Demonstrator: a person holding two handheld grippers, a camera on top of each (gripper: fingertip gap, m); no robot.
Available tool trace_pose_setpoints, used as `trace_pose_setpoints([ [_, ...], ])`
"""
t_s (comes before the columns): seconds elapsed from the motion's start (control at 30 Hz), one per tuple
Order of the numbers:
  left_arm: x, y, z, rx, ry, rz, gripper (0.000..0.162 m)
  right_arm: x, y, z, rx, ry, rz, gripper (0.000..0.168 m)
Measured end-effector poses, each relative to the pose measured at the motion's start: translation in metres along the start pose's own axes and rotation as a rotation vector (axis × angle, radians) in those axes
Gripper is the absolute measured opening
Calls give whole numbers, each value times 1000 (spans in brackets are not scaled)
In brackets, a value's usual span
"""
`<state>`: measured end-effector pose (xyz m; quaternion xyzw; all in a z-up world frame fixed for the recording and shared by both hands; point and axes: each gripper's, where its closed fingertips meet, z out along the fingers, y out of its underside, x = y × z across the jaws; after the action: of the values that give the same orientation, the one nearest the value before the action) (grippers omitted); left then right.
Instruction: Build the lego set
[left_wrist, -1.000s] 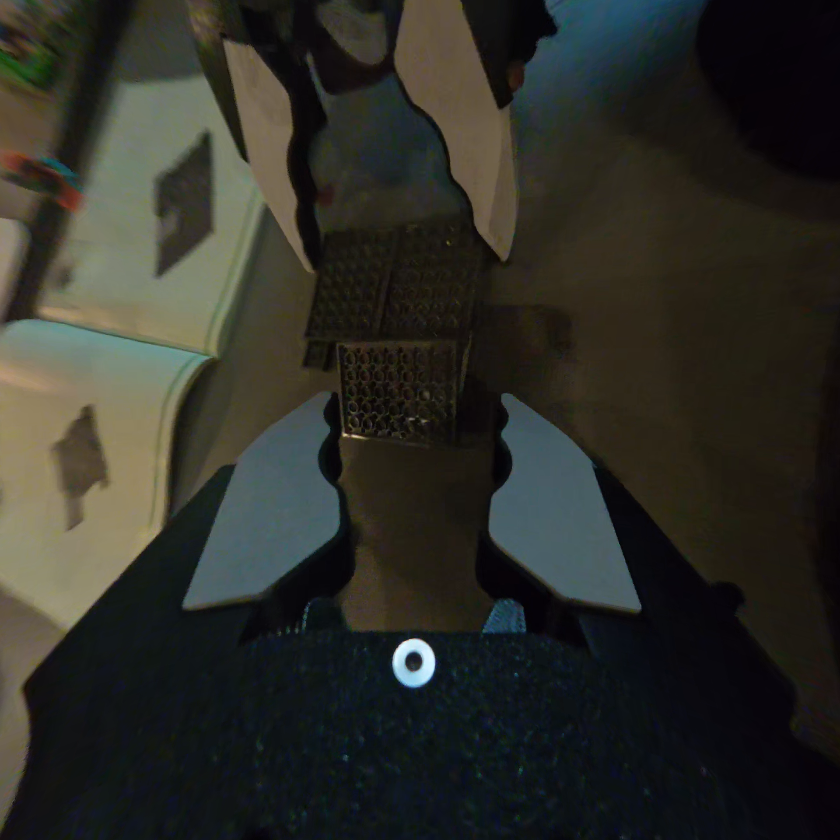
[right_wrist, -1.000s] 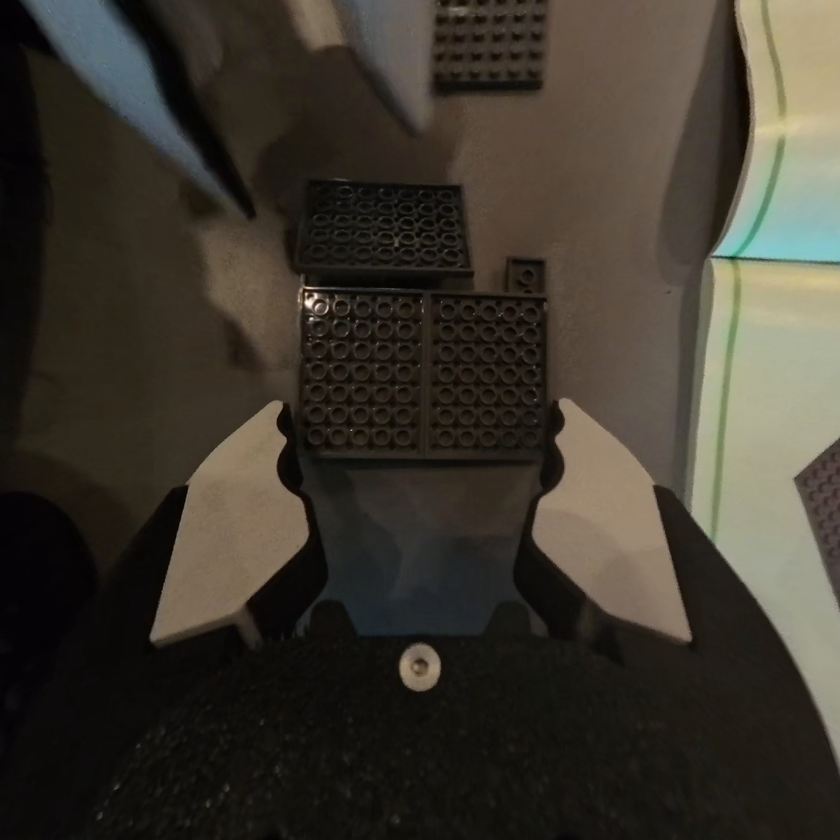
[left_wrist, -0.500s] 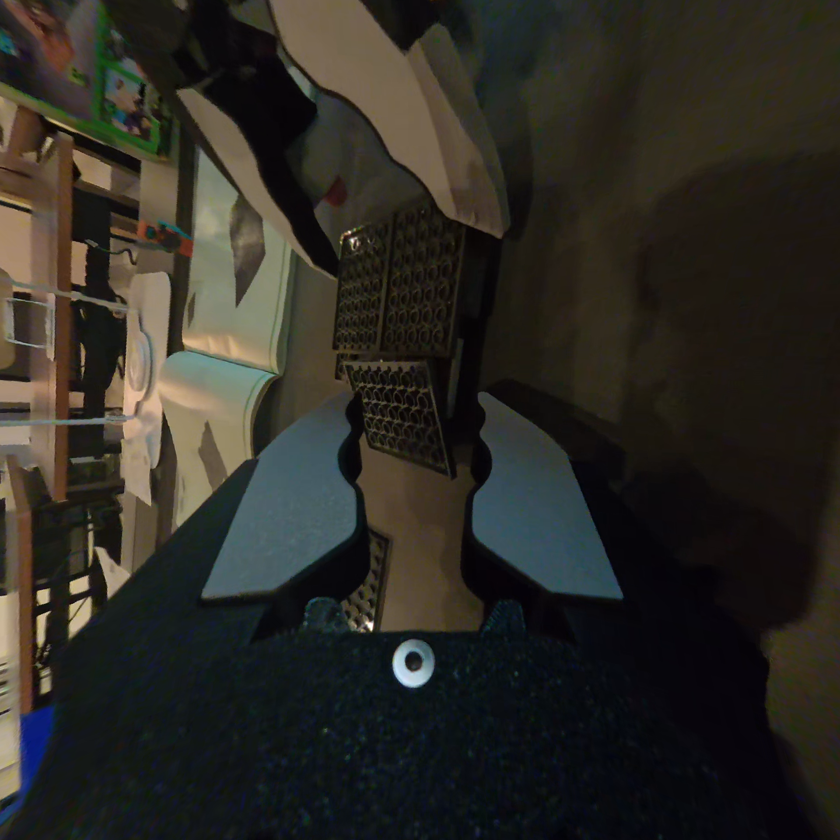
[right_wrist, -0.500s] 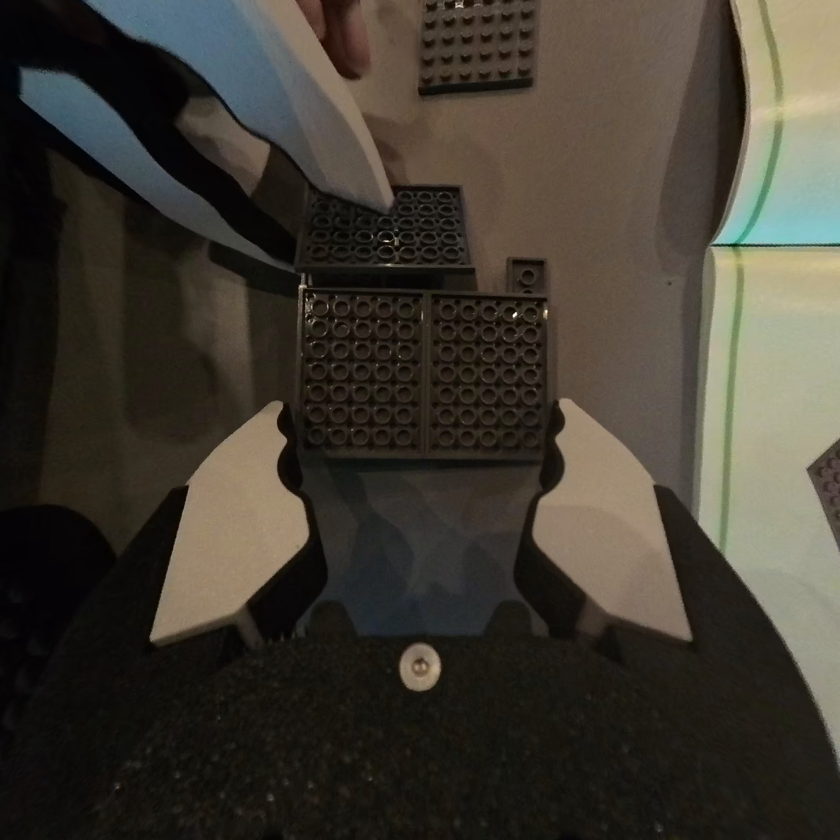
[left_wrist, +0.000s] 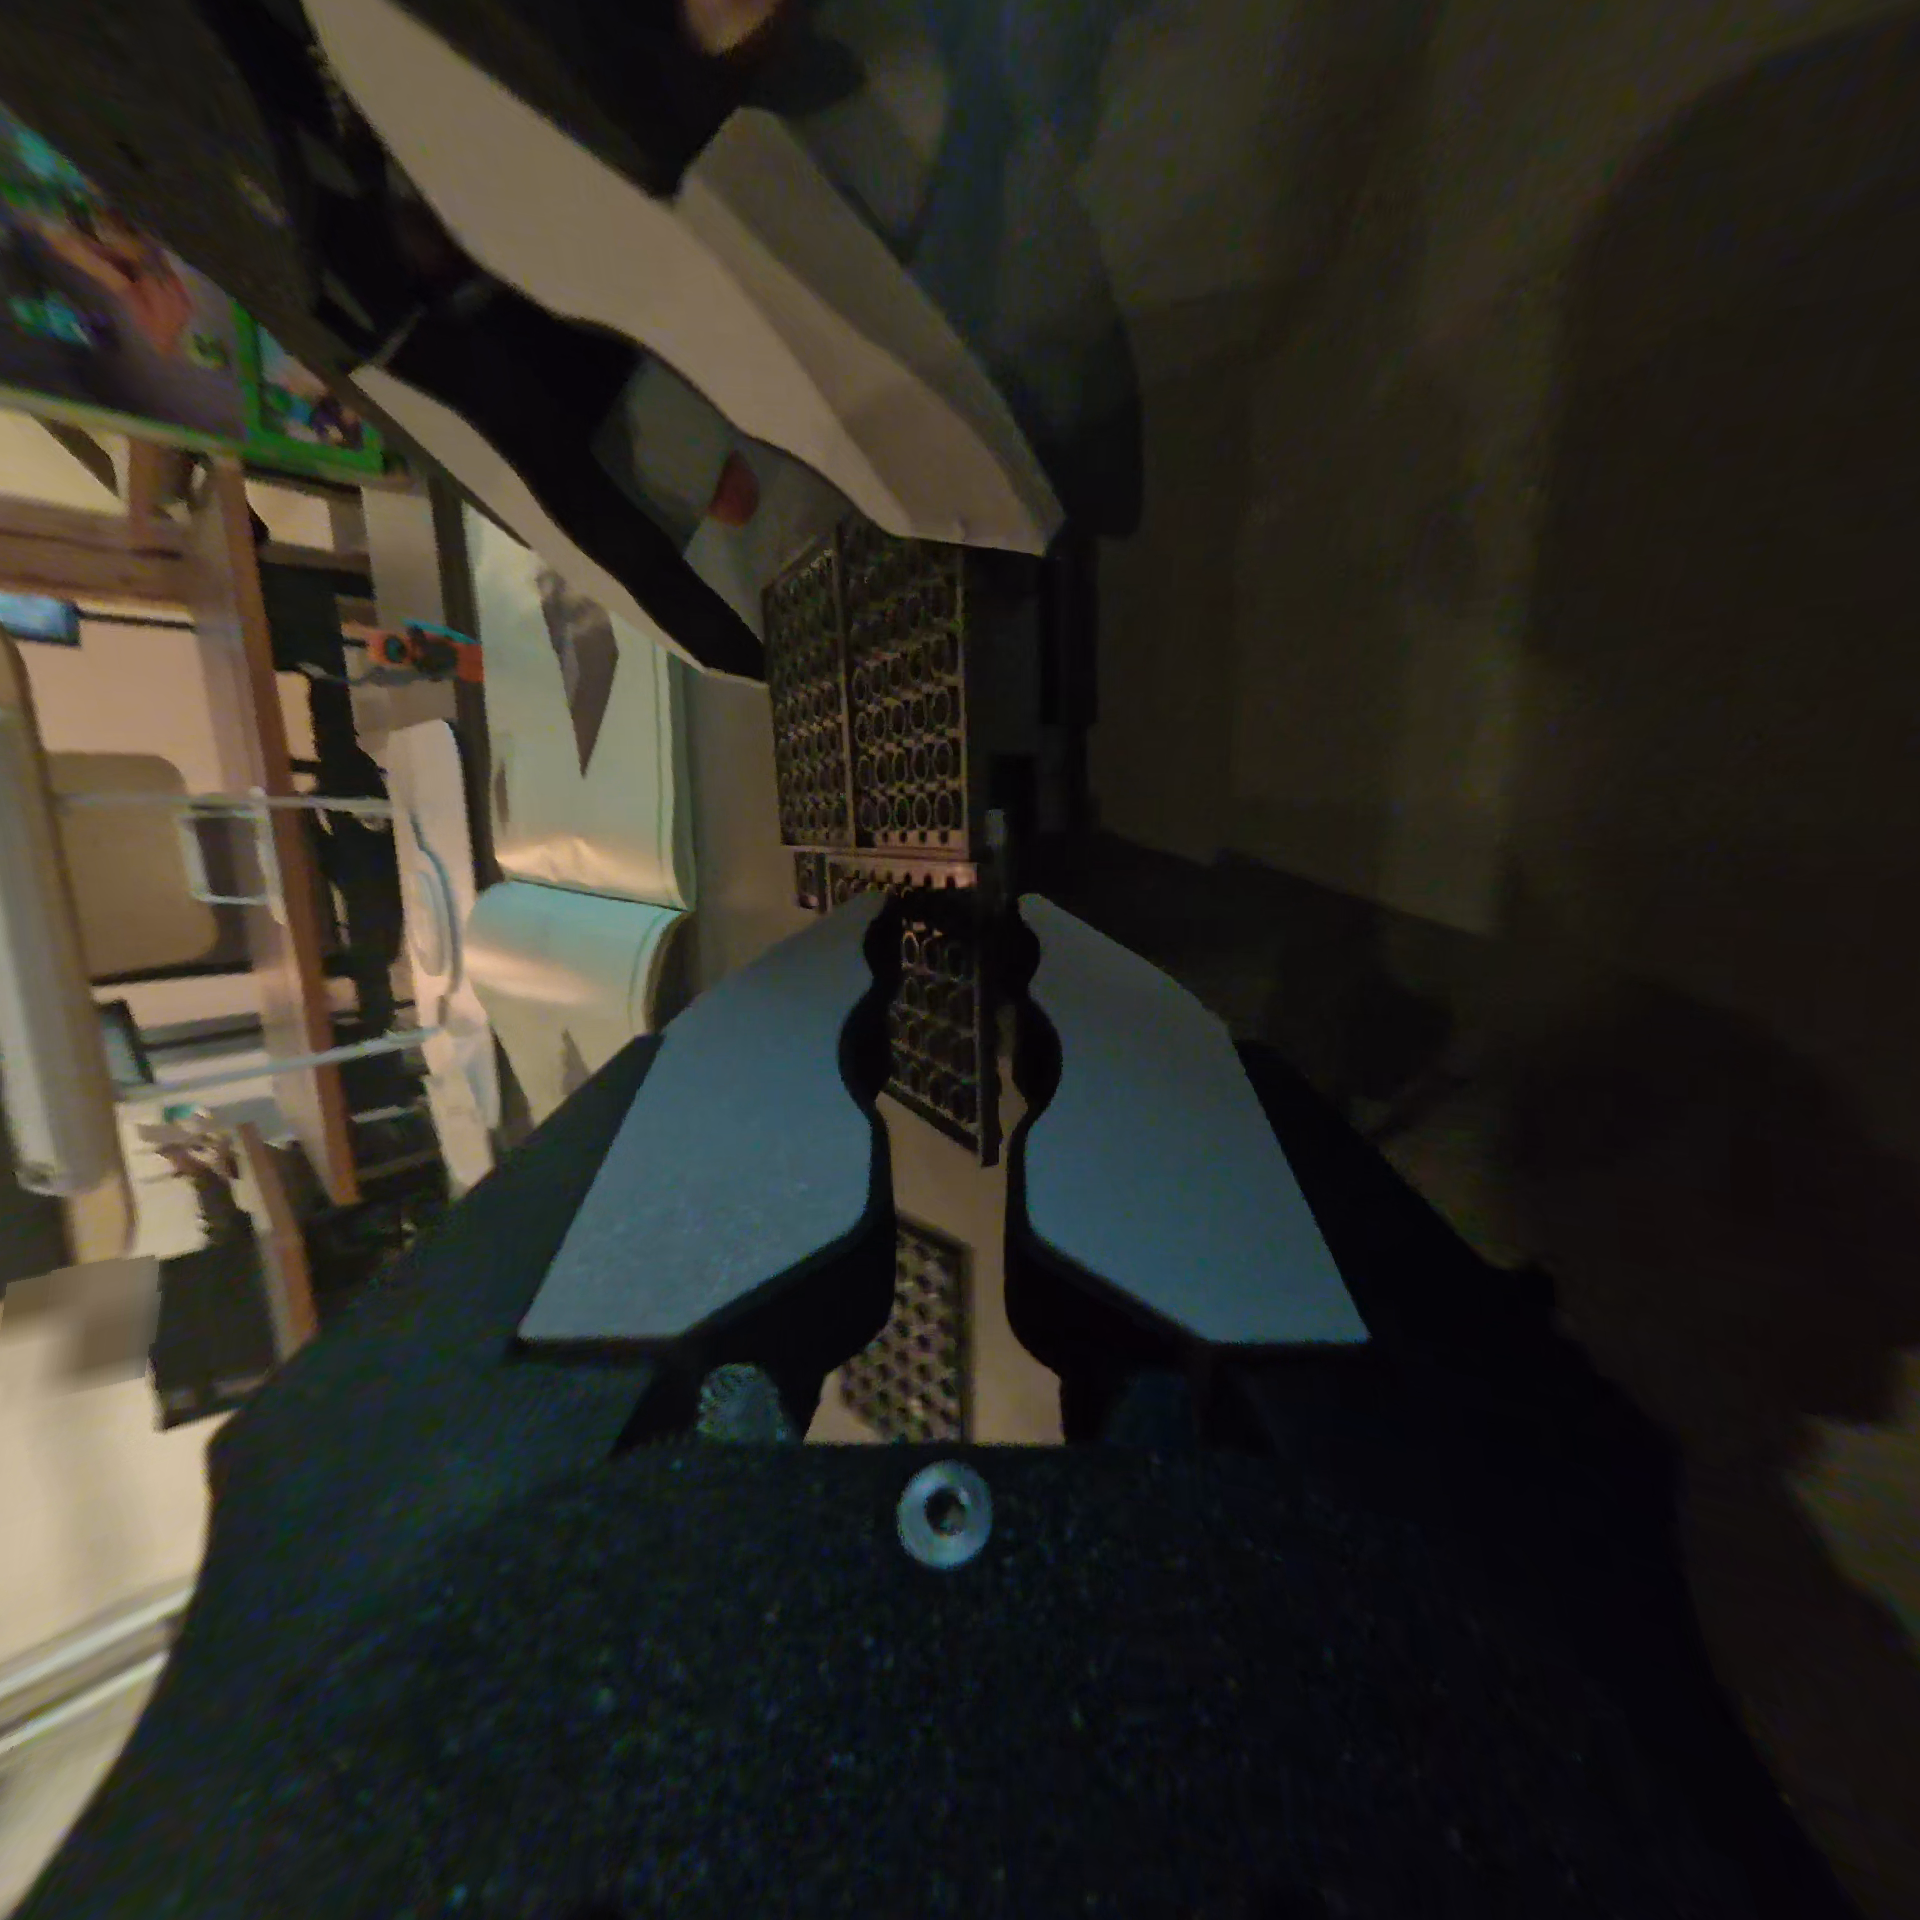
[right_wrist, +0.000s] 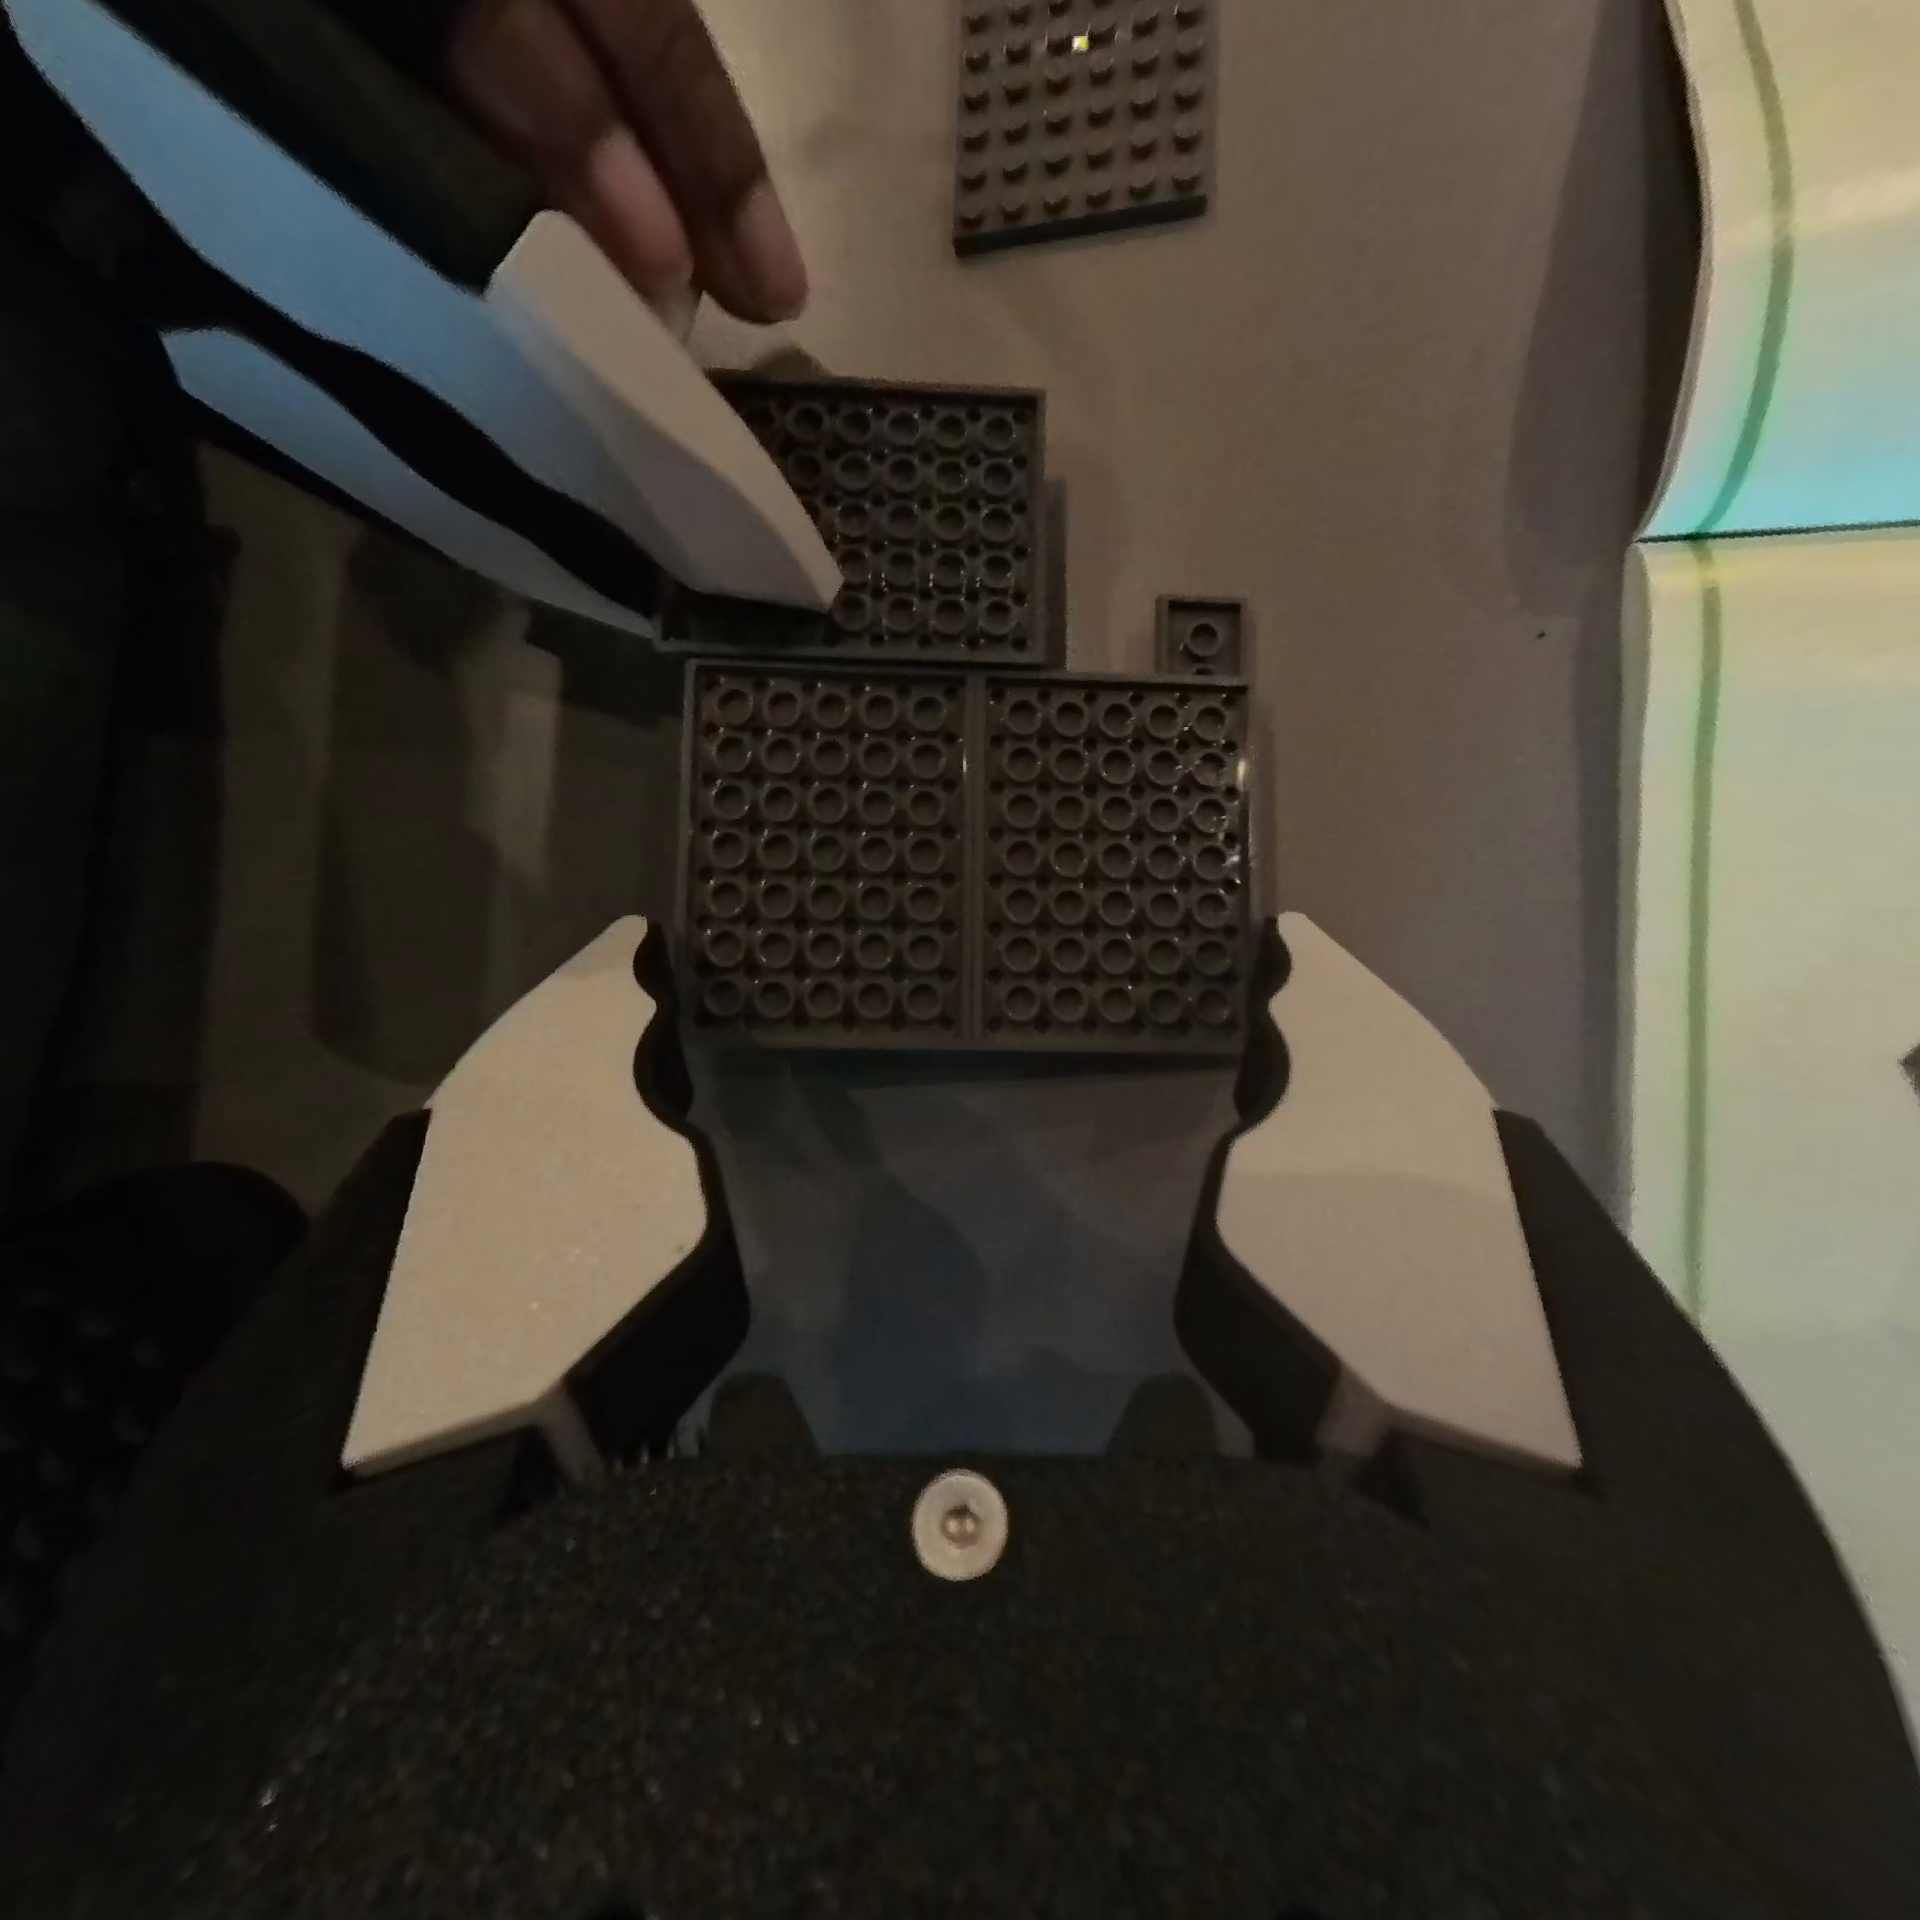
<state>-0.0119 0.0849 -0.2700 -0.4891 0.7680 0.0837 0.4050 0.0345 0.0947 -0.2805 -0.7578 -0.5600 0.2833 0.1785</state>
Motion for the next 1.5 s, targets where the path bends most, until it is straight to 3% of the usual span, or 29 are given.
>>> trace_pose_setpoints([
  [0.13, -6, -3, -9, 26, -3, 61, 15, -7, -7, -8, 60, -87, 86, 104],
  [0.57, -22, -20, -53, 146, 165, -5, 19, -42, -37, -33, 124, -327, 283, 104],
  [0.87, -18, -19, -70, 163, 173, -11, 14, -63, -43, -28, 149, -393, 422, 104],
  [1.03, -23, -9, -70, 82, 120, 4, 11, -61, -51, -30, 188, -362, 570, 104],
  [1.2, -28, -6, -69, 76, 98, -7, 9, -63, -52, -29, 216, -292, 591, 104],
  [1.37, -40, -9, -74, 117, 38, 9, 8, -62, -63, -41, 322, -217, 486, 103],
  [1.4, -40, -8, -74, 120, 46, 0, 8, -63, -68, -47, 353, -205, 448, 90],
  [1.5, -45, -9, -75, 139, 7, 11, 8, -67, -70, -50, 329, -112, 305, 96],
])
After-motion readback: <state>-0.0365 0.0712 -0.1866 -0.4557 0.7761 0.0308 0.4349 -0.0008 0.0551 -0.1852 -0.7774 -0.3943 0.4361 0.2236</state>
